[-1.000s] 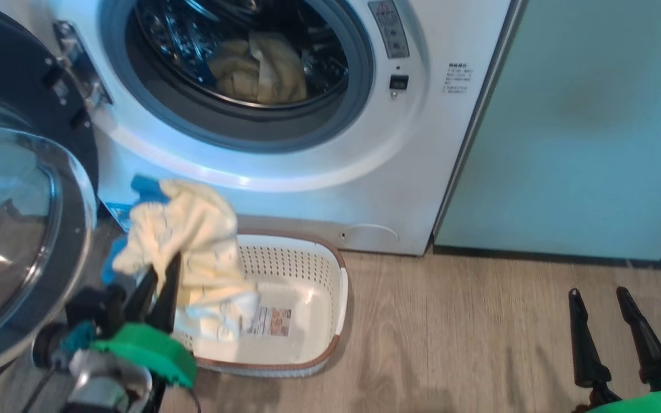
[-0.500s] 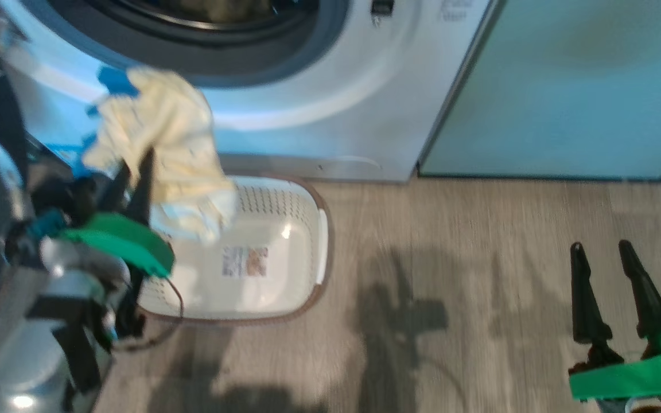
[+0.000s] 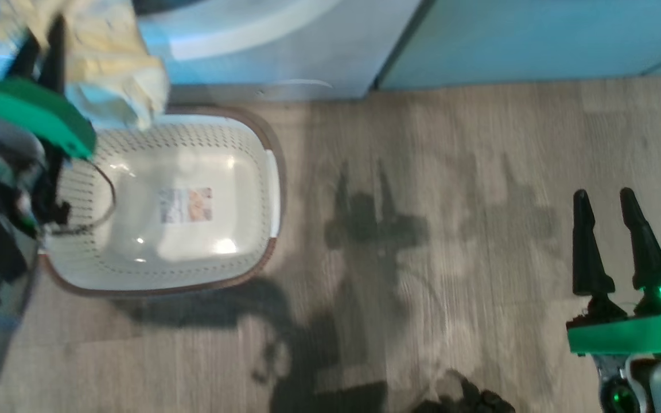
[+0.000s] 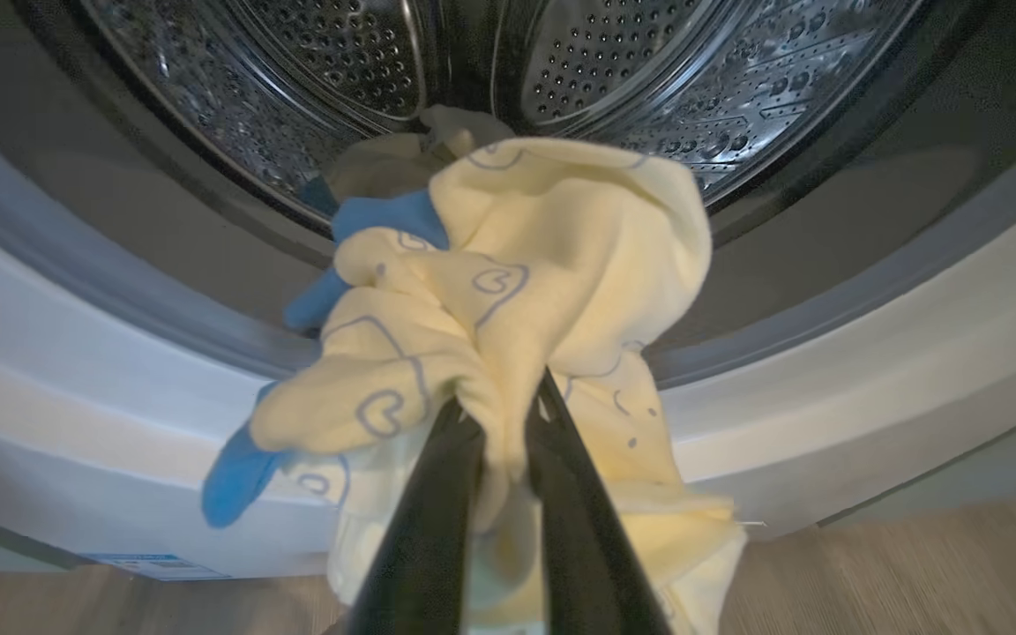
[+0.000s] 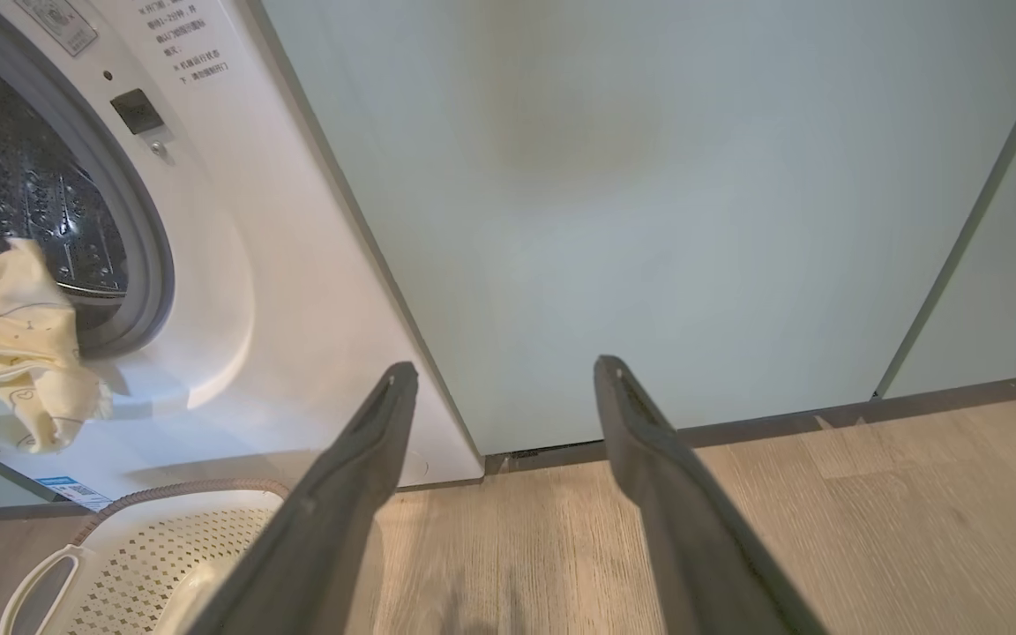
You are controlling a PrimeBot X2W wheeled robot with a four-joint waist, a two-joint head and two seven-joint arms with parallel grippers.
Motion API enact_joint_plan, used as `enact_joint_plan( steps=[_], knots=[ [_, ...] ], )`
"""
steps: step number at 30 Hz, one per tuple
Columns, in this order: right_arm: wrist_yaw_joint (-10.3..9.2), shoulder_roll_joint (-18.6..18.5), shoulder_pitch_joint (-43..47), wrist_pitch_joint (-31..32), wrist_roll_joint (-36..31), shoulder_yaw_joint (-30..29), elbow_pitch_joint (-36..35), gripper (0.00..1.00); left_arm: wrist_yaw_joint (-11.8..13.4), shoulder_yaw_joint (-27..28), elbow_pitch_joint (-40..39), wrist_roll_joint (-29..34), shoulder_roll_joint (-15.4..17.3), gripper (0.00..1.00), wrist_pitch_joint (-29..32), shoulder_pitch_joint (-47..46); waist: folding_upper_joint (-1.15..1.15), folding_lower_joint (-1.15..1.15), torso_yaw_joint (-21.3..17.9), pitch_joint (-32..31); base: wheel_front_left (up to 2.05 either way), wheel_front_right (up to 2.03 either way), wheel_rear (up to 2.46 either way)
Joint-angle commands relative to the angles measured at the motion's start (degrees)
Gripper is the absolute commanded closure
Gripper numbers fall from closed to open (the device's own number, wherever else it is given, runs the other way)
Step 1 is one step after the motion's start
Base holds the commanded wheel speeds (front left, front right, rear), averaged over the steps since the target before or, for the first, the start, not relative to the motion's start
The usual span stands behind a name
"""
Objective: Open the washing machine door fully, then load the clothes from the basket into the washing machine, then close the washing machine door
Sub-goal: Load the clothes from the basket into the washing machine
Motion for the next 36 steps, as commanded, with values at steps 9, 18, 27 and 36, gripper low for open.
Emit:
enact_joint_plan(
  steps=[9,18,27,36],
  knots=[
    [-0.16,-0.9,-2.2,-0.5,4.3,2.9,-1.3,0.00,-2.5,1.8,-0.8,-1.4,8.3,1.00,10.4,-12.1,0.00,-0.02,-4.4,5.2,0.00,0.00,0.00],
    [-0.16,-0.9,-3.8,-0.5,8.2,5.8,-1.1,0.00,-3.1,2.4,-0.4,-5.5,13.5,1.00,26.8,-22.3,0.00,-0.02,-7.6,8.0,0.00,0.00,0.00],
    [-0.16,-0.9,-4.5,-0.5,11.4,8.2,-1.0,0.00,-2.8,1.8,1.3,-5.7,18.1,1.00,36.8,-32.5,0.00,-0.02,-11.6,10.3,0.00,0.00,0.00],
    [-0.16,-0.9,-5.1,-0.5,13.9,10.3,-1.2,0.00,-3.2,0.7,4.2,-2.7,21.7,1.00,37.4,-38.7,0.00,-0.02,-15.4,13.2,0.00,0.00,0.00]
  ],
)
